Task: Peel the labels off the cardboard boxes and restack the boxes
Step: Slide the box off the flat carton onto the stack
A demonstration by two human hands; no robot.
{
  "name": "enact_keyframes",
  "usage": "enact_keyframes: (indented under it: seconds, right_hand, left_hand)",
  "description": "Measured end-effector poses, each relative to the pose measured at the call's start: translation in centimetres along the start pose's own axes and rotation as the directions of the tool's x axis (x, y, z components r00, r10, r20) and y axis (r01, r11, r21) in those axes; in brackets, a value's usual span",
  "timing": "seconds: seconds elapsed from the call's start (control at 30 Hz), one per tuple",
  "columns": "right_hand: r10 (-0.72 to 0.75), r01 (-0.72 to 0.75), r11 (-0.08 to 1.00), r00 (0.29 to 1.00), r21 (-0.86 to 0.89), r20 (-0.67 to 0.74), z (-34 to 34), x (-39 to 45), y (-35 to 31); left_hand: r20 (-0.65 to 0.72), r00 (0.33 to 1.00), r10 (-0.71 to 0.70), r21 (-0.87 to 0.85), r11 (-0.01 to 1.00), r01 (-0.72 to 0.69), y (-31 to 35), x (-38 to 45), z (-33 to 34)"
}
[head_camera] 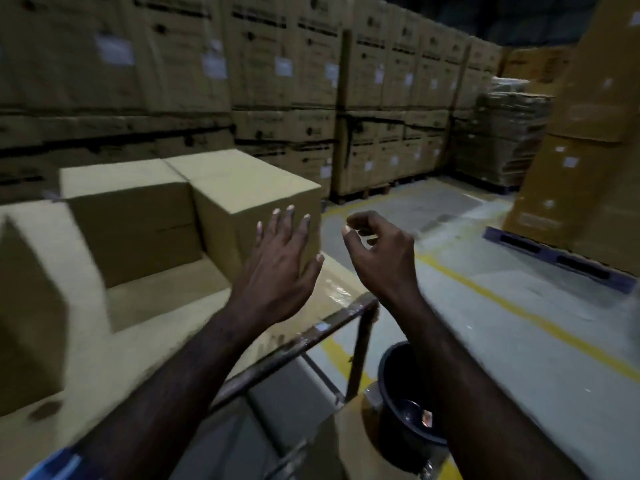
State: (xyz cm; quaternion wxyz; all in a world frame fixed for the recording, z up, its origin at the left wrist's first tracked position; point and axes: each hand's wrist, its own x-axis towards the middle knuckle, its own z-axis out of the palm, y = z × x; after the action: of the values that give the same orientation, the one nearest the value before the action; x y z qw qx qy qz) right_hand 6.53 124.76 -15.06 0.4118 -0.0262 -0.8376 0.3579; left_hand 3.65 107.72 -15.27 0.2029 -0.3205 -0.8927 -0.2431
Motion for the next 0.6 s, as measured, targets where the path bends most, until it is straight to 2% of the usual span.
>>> enact_keyframes:
  seconds: [0.17,0.33,0.6]
  right_hand:
    - [-0.128,0.122,0.989,0.989,0.086,0.073,6.7,-0.4,-7.7]
    - [-0.212,0.180,0.968,0.959,0.175,0.187,15.0,-1.8,-16.0]
    - [-0.269,0.207,0.956,0.901,0.207,0.341,29.0,-6.5,-28.0]
  left_hand:
    - [-0.106,0.989,-0.107,0.080,0.990,0.116,-6.2,-3.7,-7.0]
    - [-0.204,0.957,-0.205,0.149,0.960,0.237,-14.0,-8.7,-14.0]
    - [-0.227,0.914,-0.335,0.251,0.887,0.388,-28.2,-16.6,-23.6]
